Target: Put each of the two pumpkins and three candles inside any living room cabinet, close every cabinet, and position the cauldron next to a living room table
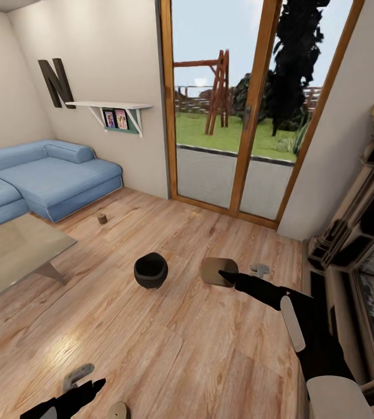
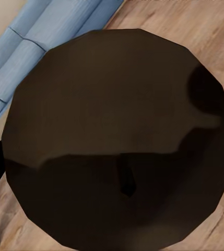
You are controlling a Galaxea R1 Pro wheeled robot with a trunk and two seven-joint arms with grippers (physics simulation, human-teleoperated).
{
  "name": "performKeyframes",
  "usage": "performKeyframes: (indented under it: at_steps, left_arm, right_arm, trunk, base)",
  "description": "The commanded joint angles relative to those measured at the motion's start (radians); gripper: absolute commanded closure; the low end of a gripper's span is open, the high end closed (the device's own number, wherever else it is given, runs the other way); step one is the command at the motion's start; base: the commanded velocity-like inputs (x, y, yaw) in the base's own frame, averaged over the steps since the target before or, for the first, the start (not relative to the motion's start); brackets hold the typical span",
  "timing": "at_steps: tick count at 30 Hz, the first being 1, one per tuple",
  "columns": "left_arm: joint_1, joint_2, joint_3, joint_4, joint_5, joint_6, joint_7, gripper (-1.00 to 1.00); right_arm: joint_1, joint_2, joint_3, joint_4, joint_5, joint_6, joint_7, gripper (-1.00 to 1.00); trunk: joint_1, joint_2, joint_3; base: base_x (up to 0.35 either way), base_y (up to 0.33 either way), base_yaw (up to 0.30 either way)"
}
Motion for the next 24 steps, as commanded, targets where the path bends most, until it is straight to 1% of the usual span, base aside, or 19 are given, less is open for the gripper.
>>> performKeyframes:
  at_steps: [1,6,9,11,14,16,19,21,24]
  left_arm:
    - [0.001,0.000,0.000,-0.004,0.000,-0.001,0.000,-1.00]
    - [0.002,0.001,0.007,-0.005,0.008,-0.003,-0.001,-1.00]
    - [0.003,0.006,0.042,0.003,0.041,-0.002,-0.002,-1.00]
    - [0.003,0.007,0.055,0.005,0.051,-0.001,-0.006,-1.00]
    - [0.003,0.008,0.061,0.006,0.056,0.018,-0.016,-1.00]
    - [0.003,0.008,0.063,0.006,0.059,0.047,-0.019,-1.00]
    - [0.003,0.009,0.066,0.007,0.059,0.070,-0.021,-1.00]
    - [0.003,0.010,0.066,0.008,0.059,0.073,-0.020,-1.00]
    - [0.003,0.010,0.067,0.009,0.059,0.075,-0.021,-1.00]
  right_arm:
    - [0.000,0.001,0.000,-0.001,0.000,0.000,-0.001,1.00]
    - [0.000,0.002,0.000,-0.001,0.000,0.001,-0.001,1.00]
    - [0.000,0.003,0.000,-0.001,0.000,0.001,0.000,1.00]
    - [0.000,0.005,-0.001,-0.001,-0.001,0.001,0.000,1.00]
    - [0.001,0.005,-0.001,-0.001,-0.001,0.002,0.000,1.00]
    - [0.001,0.006,-0.001,-0.001,-0.002,0.002,0.001,1.00]
    - [0.001,0.006,0.000,-0.001,-0.002,0.003,0.001,1.00]
    - [0.001,0.007,0.001,-0.001,-0.002,0.003,0.001,1.00]
    - [0.002,0.007,0.001,-0.001,-0.002,0.003,0.001,1.00]
  trunk:
    - [0.000,0.000,0.000]
    - [0.000,0.000,0.000]
    - [0.000,0.000,0.000]
    - [0.000,0.000,0.000]
    - [0.000,0.000,0.000]
    - [0.008,-0.014,-0.006]
    - [0.019,-0.035,-0.016]
    - [0.027,-0.049,-0.022]
    - [0.027,-0.049,-0.022]
  base:
    - [0.000,0.000,0.000]
    - [0.000,0.000,0.000]
    - [0.000,0.000,0.000]
    - [0.000,0.000,0.000]
    - [0.000,0.000,0.000]
    - [0.000,0.000,0.000]
    - [0.000,0.000,0.000]
    - [0.000,0.000,0.000]
    - [0.000,0.000,0.000]
